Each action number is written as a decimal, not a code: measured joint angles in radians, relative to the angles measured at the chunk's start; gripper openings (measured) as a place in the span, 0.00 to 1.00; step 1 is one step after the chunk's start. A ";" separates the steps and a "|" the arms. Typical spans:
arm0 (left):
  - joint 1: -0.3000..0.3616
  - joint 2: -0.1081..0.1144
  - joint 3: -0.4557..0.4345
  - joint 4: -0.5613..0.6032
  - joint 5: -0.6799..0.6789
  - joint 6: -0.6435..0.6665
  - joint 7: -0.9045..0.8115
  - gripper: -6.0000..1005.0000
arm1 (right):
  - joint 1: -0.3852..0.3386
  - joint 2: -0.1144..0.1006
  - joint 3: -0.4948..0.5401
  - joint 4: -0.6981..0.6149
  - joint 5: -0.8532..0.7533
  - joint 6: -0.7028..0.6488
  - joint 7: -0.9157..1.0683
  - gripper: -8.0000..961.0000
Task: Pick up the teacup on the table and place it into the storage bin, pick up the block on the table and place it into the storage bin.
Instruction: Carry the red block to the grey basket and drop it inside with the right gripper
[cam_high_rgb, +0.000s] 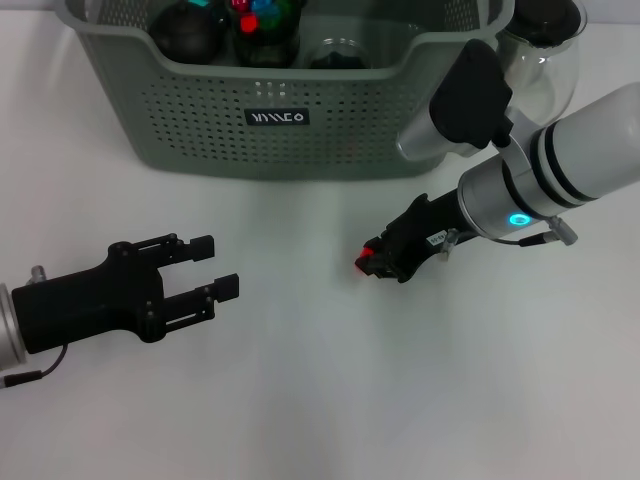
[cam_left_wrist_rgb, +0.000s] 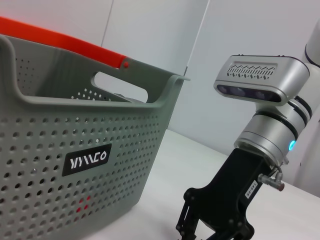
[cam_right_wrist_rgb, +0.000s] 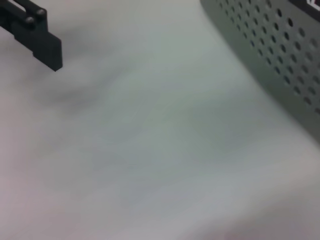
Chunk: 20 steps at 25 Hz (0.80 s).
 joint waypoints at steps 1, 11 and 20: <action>0.000 0.000 0.000 0.000 0.000 0.000 0.000 0.63 | 0.000 0.000 0.000 0.000 0.001 -0.001 0.000 0.30; 0.000 0.000 0.000 0.000 -0.002 0.000 -0.001 0.63 | -0.040 -0.006 0.138 -0.139 0.007 -0.134 0.006 0.22; 0.007 0.001 -0.006 0.002 -0.001 0.000 -0.001 0.63 | -0.097 -0.007 0.330 -0.387 0.099 -0.387 0.000 0.22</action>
